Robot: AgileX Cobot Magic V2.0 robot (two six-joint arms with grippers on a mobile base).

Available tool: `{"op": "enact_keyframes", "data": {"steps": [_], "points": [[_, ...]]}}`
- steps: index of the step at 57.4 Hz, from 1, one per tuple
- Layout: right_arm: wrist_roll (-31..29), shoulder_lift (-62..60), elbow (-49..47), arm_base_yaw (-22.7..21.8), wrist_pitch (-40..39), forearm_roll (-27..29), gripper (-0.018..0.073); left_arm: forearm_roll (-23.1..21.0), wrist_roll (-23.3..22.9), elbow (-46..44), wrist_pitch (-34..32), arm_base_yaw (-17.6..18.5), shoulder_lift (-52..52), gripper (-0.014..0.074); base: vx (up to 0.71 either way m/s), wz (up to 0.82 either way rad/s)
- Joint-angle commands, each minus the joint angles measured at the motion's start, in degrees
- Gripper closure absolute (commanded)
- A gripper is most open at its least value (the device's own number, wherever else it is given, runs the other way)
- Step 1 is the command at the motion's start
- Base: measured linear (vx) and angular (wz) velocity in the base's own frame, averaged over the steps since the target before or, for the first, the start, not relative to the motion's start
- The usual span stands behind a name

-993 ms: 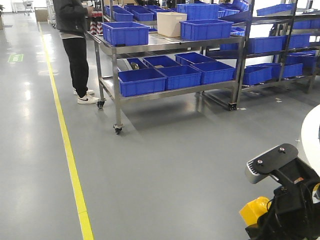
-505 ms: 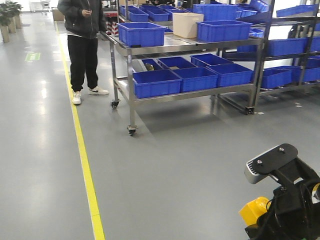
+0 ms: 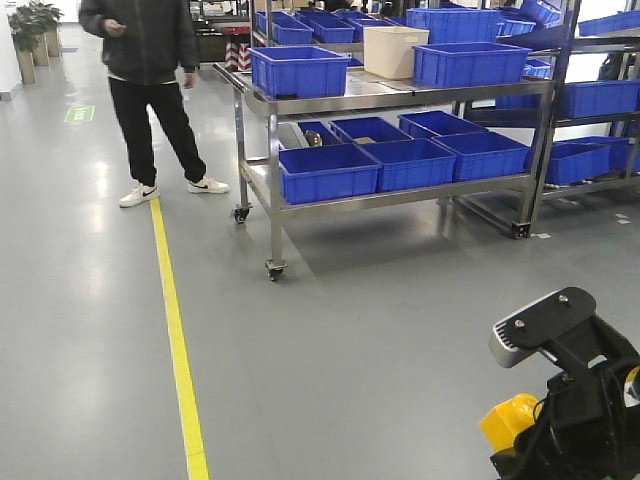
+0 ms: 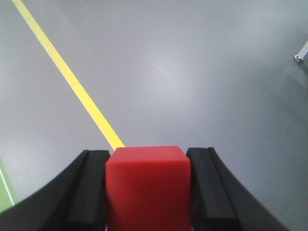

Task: Pick red and yellow blocks into blue bin
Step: 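Turn the base away from the table toward the crate shelves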

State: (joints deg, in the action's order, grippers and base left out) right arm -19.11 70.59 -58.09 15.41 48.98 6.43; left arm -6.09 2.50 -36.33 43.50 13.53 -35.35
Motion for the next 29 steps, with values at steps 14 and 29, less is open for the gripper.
{"op": "enact_keyframes", "data": {"steps": [14, 29], "points": [[-0.03, -1.52, -1.67, 0.04, -2.8, 0.05, 0.0265, -0.65, 0.03, -1.53, -3.76, 0.1, -0.08, 0.0393, 0.31, -0.06], [-0.03, -1.52, -1.67, 0.04, -2.8, 0.05, 0.0265, -0.65, 0.03, -1.53, -3.8, 0.1, -0.13, 0.0393, 0.36, -0.06]]}}
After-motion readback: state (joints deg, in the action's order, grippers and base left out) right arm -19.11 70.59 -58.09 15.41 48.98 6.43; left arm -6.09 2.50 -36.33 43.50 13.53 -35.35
